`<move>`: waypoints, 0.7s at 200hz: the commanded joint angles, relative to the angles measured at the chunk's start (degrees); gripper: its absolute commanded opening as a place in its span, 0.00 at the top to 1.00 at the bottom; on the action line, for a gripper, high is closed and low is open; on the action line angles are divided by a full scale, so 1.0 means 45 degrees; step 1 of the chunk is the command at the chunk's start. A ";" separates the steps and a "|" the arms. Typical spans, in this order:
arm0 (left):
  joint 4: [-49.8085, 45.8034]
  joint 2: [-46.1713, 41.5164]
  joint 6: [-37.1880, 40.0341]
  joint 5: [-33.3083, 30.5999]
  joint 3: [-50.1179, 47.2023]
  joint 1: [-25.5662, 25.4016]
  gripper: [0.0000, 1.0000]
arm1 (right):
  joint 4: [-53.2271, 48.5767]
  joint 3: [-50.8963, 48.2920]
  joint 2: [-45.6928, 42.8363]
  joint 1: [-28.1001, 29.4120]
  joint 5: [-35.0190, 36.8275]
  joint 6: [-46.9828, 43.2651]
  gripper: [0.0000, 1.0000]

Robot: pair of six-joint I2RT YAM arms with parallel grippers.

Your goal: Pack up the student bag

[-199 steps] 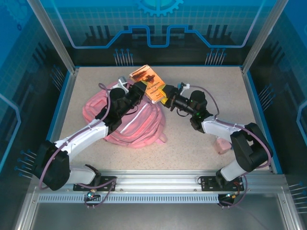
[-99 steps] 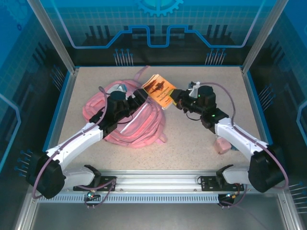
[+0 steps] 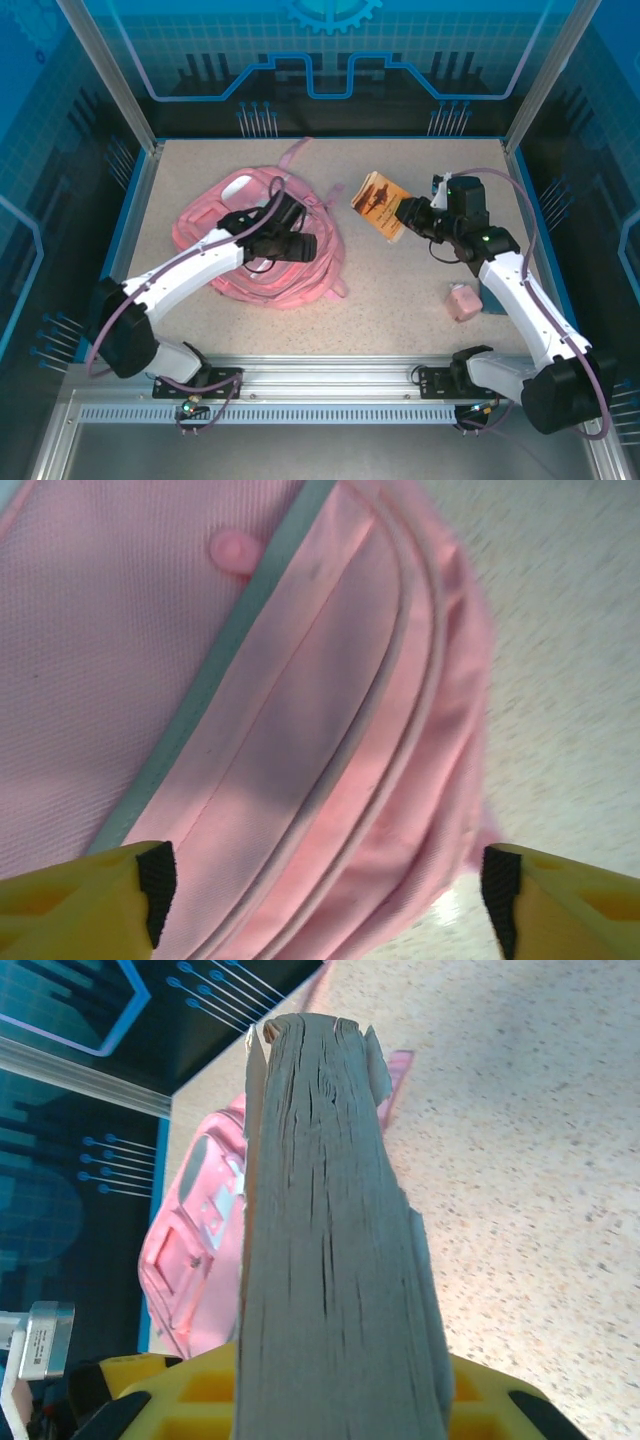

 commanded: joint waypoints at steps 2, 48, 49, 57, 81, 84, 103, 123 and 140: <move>-0.2283 0.1126 0.1466 -0.1799 0.0905 -0.0460 0.27 | -0.0294 -0.0057 -0.0241 -0.0136 -0.0284 -0.0555 0.77; -0.2739 0.2582 0.1814 -0.2761 0.1718 -0.0747 0.44 | -0.0286 -0.0161 -0.0226 -0.0154 -0.0266 -0.0375 0.77; -0.2741 0.2611 0.1818 -0.2773 0.1719 -0.0753 0.44 | -0.0282 -0.0166 -0.0225 -0.0139 -0.0267 -0.0383 0.77; -0.2752 0.2773 0.1822 -0.2907 0.1779 -0.0751 0.45 | -0.0277 -0.0189 -0.0245 -0.0138 -0.0258 -0.0377 0.77; -0.2802 0.3139 0.1822 -0.3144 0.1921 -0.0751 0.51 | -0.0279 -0.0248 -0.0307 -0.0161 -0.0216 -0.0336 0.77; -0.2805 0.3169 0.1805 -0.3154 0.1915 -0.0741 0.51 | -0.0277 -0.0259 -0.0304 -0.0162 -0.0205 -0.0348 0.77; -0.2782 0.3312 0.1752 -0.3122 0.1905 -0.0749 0.53 | -0.0258 -0.0335 -0.0342 -0.0160 -0.0185 -0.0316 0.77; -0.2794 0.3430 0.1760 -0.2902 0.1885 -0.0741 0.52 | -0.0257 -0.0333 -0.0342 -0.0172 -0.0184 -0.0310 0.77; -0.2822 0.3570 0.1839 -0.2688 0.1903 -0.0743 0.48 | -0.0221 -0.0376 -0.0345 -0.0177 -0.0180 -0.0267 0.77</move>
